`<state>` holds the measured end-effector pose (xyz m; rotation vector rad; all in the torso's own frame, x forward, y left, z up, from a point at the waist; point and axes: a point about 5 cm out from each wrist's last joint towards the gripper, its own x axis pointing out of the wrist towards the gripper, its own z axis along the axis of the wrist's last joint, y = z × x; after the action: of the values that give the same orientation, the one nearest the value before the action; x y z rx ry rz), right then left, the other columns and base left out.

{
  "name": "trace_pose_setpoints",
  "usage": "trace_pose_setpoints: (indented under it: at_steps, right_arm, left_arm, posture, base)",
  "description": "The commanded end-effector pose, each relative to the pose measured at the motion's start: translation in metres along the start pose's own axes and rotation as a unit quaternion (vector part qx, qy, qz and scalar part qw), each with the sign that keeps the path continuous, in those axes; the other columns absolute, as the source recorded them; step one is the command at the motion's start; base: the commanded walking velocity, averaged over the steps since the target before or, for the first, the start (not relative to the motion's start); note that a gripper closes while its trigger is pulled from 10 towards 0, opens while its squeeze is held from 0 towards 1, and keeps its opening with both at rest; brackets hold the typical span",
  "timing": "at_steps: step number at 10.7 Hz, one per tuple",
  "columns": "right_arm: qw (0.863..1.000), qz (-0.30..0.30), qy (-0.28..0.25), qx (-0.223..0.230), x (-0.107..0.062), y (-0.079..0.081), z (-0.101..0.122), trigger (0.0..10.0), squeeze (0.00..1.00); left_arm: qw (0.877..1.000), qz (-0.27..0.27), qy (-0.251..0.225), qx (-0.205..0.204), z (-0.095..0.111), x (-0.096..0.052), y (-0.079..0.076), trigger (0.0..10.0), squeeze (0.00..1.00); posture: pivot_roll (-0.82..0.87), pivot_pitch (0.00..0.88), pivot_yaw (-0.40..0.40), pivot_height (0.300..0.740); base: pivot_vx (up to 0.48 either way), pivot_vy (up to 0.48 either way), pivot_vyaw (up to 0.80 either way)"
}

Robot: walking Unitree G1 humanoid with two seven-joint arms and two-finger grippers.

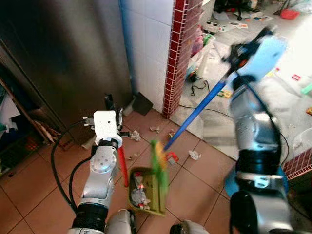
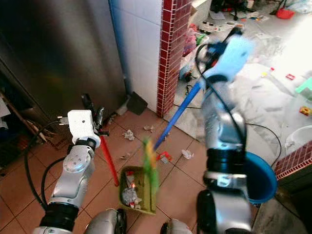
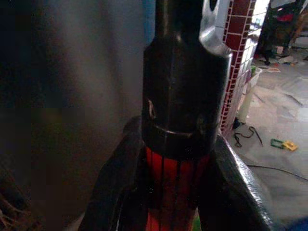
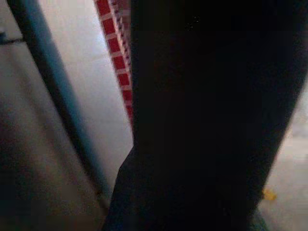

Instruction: Sweep floor

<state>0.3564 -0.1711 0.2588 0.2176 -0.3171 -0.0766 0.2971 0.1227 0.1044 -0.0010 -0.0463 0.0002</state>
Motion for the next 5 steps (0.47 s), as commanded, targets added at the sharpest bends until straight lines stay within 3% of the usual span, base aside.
trace_pose_setpoints:
  at_steps: [1,2,3,5]
  right_arm:
    - [0.998,0.015,-0.063,-0.019,0.005,0.007,0.026,10.0,0.0]
    - [0.996,0.025,-0.064,-0.052,0.005,0.006,0.022,10.0,0.0]
    - [0.992,0.04,-0.052,-0.109,-0.005,0.005,0.002,10.0,0.0]
    - [0.988,0.027,0.012,-0.155,-0.03,-0.007,-0.045,10.0,0.0]
  left_arm:
    - [1.0,-0.002,-0.015,0.0,0.006,0.004,-0.001,10.0,0.0]
    - [1.0,0.0,-0.018,0.001,0.007,0.003,-0.001,10.0,0.0]
    - [1.0,0.002,-0.026,0.002,0.01,0.002,0.001,10.0,0.0]
    - [0.999,0.002,-0.036,0.002,0.018,0.003,0.006,10.0,0.0]
  posture:
    - [-0.06,0.046,0.017,0.74]
    - [-0.07,0.047,0.018,0.74]
    - [-0.07,0.045,0.013,0.74]
    - [-0.05,0.045,-0.008,0.74]
  base:
    - [0.0,0.0,0.0]
    - [0.0,0.0,0.0]
    - [0.0,0.0,0.0]
    - [0.0,0.0,0.0]
